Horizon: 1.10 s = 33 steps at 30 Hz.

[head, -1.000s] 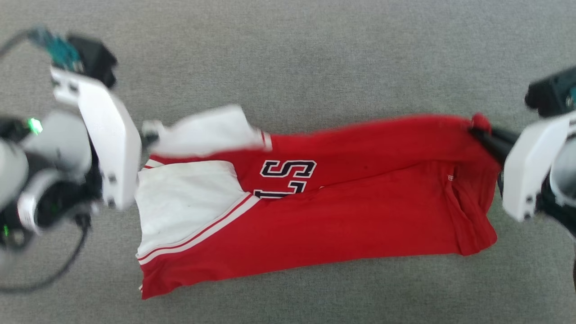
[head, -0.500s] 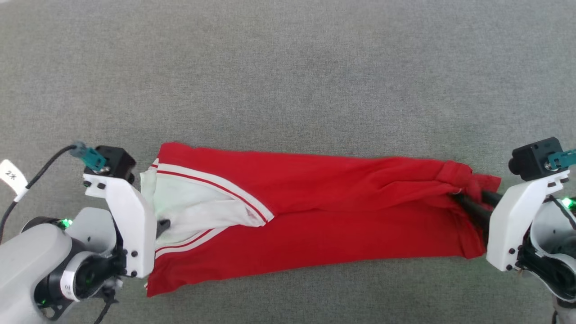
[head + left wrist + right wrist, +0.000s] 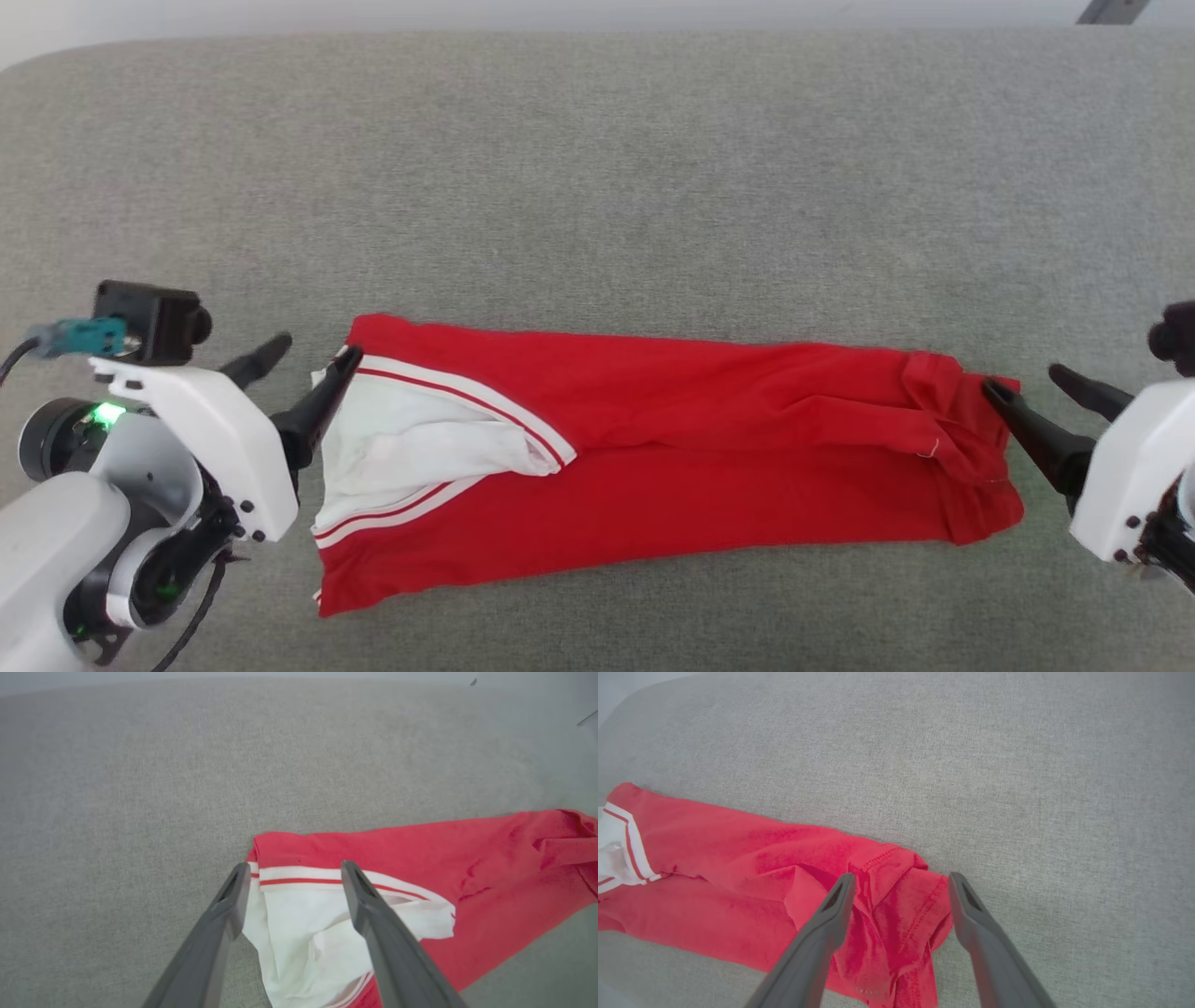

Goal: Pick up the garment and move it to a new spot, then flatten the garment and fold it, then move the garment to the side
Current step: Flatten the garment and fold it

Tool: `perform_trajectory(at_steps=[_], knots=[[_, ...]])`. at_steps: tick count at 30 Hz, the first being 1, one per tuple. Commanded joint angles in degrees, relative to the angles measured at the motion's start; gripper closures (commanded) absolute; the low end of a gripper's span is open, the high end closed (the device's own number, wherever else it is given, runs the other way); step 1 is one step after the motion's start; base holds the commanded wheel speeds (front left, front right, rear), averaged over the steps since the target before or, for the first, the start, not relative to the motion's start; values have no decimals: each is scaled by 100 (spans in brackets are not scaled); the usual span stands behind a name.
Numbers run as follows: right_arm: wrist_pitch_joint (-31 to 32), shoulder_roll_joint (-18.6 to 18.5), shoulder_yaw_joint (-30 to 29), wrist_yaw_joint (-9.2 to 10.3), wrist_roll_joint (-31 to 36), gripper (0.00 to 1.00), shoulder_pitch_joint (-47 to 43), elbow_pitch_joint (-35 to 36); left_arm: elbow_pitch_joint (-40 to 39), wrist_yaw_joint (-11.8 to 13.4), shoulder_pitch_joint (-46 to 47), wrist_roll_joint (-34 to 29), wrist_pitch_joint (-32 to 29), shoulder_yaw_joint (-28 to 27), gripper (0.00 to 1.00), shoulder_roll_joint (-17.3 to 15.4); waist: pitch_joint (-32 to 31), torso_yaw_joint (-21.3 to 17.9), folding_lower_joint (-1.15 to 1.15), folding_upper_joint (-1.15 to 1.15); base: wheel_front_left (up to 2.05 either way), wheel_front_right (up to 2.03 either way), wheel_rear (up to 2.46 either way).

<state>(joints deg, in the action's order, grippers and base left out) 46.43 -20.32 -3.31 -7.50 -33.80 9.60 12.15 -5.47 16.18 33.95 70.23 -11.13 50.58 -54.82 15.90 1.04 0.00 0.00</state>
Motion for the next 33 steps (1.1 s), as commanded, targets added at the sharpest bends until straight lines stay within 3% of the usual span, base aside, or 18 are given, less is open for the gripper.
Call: perform_trajectory(at_steps=[1, 3, 10, 18, 23, 24, 25, 33], knots=[[65, 36, -103, 3, -14, 0, -98, -27, -14, -73, -161, -106, 375, -94, 0, 38, -35, 51, 0, 0, 0, 0, 0], [161, 116, -314, 3, -100, 0, -183, -158, 25, -145, -381, -223, 1027, -209, 0, 52, -55, 128, 0, 0, 0, 0, 0], [236, 156, -549, 3, -167, 0, -132, -852, 186, -168, -840, -558, 2261, -393, 0, 166, -42, 409, 0, 0, 0, 0, 0], [363, 196, -400, 2, -160, 0, 55, -1822, 320, -168, -1302, -663, 2611, -776, 0, 516, -52, 680, 0, 0, 0, 0, 0], [631, 329, 80, 1, -314, 1, 200, -2513, 371, -224, -1665, -938, 2637, -1200, 0, 864, -62, 806, 0, 0, 0, 0, 0], [663, 315, 216, -1, -394, 62, 245, -2573, 363, -271, -1730, -1003, 2637, -1312, 0, 964, -60, 838, 0, 0, 0, 0, 0], [701, 293, 323, -5, -471, 100, 284, -2625, 377, -273, -1804, -1108, 2638, -1464, 0, 1036, -64, 858, 0, 0, 0, 0, 0], [585, -184, 381, -12, -1106, 100, 714, -2446, 308, -633, -2539, -2025, 2640, -2671, 0, 1768, -148, 923, 0, 0, 0, 0, 0]])
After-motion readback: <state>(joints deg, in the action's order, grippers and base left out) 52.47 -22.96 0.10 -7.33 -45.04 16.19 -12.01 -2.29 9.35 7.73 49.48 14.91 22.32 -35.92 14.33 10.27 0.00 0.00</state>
